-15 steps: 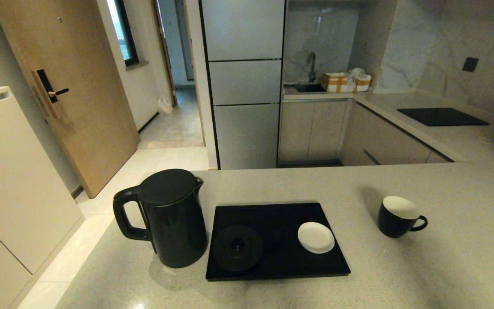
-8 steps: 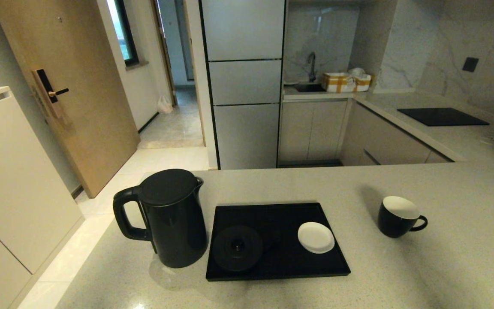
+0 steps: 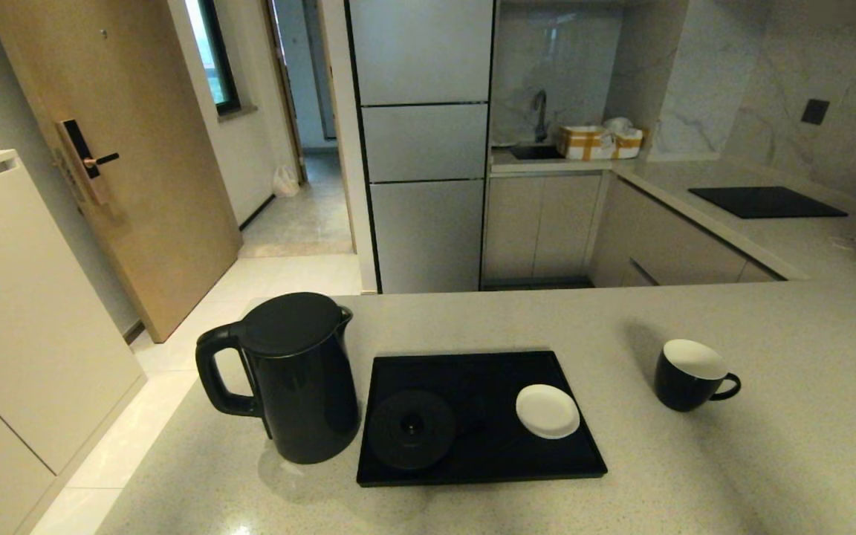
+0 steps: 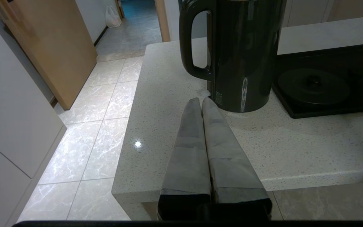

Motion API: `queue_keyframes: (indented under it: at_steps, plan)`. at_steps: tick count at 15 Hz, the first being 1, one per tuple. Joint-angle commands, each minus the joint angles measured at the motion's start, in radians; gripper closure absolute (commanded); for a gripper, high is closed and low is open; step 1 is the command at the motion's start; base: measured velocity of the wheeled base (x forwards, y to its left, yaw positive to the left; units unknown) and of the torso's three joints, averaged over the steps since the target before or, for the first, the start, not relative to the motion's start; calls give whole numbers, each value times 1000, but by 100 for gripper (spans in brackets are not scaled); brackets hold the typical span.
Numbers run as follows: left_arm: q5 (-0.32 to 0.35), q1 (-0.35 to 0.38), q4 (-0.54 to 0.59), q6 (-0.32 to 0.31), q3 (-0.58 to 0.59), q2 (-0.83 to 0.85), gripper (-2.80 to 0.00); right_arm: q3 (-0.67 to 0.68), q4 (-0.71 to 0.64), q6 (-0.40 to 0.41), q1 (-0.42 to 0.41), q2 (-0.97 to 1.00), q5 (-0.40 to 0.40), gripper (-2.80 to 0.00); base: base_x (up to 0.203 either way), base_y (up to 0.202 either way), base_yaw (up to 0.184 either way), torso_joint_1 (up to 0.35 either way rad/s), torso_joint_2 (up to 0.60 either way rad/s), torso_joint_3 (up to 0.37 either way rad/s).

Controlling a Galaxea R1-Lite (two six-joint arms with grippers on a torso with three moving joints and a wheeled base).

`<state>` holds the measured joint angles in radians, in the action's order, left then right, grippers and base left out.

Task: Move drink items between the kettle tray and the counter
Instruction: Return the kettle to its original position

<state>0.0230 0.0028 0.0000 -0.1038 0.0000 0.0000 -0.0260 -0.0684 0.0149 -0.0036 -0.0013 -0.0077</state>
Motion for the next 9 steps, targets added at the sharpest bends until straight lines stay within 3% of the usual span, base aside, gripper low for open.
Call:
queue_keyframes:
  at_steps: [1,9]
  plan:
    - [0,1,0,0,2,2,0,0,-1,0,1,1,0,0,0,0,0,0,0,0]
    - [-2,0,12,-22,-7,3,0,0,-1,0,1,1,0,0,0,0,0,0,0,0]
